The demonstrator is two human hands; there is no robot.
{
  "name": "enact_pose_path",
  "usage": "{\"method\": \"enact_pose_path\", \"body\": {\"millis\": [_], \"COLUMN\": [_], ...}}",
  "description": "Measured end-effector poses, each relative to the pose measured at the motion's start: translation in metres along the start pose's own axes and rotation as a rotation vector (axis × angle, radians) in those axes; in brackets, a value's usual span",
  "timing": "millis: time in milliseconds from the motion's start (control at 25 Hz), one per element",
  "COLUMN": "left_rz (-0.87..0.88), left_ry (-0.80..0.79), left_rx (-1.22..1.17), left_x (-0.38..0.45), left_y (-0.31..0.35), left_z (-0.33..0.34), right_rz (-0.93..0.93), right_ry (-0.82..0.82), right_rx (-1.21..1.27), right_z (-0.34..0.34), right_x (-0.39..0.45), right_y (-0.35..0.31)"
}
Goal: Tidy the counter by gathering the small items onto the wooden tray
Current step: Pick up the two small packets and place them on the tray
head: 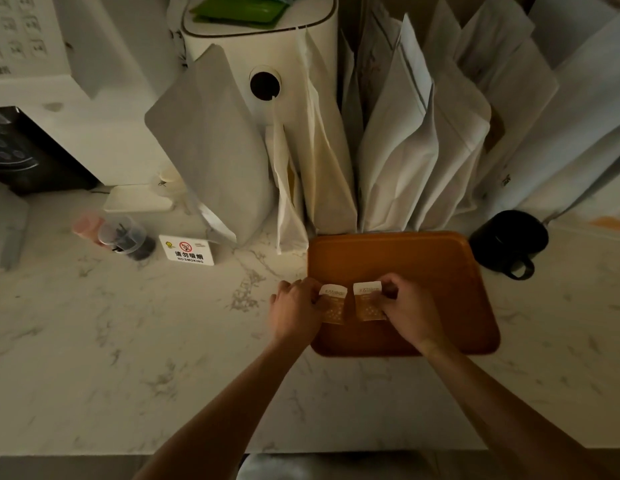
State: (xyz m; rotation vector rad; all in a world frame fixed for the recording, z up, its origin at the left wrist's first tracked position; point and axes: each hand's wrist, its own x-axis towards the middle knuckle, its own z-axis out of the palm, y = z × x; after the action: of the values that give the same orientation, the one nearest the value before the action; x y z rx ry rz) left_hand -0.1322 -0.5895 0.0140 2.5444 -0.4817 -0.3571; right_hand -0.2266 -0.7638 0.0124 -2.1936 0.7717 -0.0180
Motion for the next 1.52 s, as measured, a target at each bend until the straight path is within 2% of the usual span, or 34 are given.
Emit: {"method": "enact_pose_path", "body": {"millis": [160,320,400,480,560,640,800,1120,1520], "left_rz": [0.131,0.168,0.258,0.442,0.601,0.664,0.687,0.66,0.579], "left_ry": [0.112,0.132,0.147,0.16,0.102,-0.009,-0.131,-0.079,-0.117], "left_rx": [0.2,0.202,0.195,0.192,0.219,0.293,0.391,0.415,0.494], "left_x": [-0.003,-0.011,-0.018,-0.027,-0.037,-0.044,-0.05,-0.046,0.0], "left_y": [-0.003,-0.009,-0.013,-0.023,-0.035,-0.044,-0.049,-0.035,-0.011], "left_z": [0.01,0.012,0.011,0.009,0.008,0.008,0.01,0.011,0.001], "right_rz": [-0.057,-0.062,-0.173,-0.373,-0.514,-0.571,-0.582,-0.56,-0.489], "right_ry": [0.109,0.131,0.193,0.224,0.172,0.081,-0.012,-0.019,-0.101], "right_rx": [-0.32,-0.403,-0.417,-0.463,-0.554,-0.619,-0.664,-0.656,-0.633], "right_z": [0.007,0.013,0.012,0.01,0.011,0.012,0.017,0.014,0.01], "right_x": [-0.007,-0.013,-0.019,-0.03,-0.045,-0.056,-0.063,-0.054,-0.006], "right_y": [0.003,0.007,0.008,0.014,0.026,0.036,0.039,0.028,0.006]}}
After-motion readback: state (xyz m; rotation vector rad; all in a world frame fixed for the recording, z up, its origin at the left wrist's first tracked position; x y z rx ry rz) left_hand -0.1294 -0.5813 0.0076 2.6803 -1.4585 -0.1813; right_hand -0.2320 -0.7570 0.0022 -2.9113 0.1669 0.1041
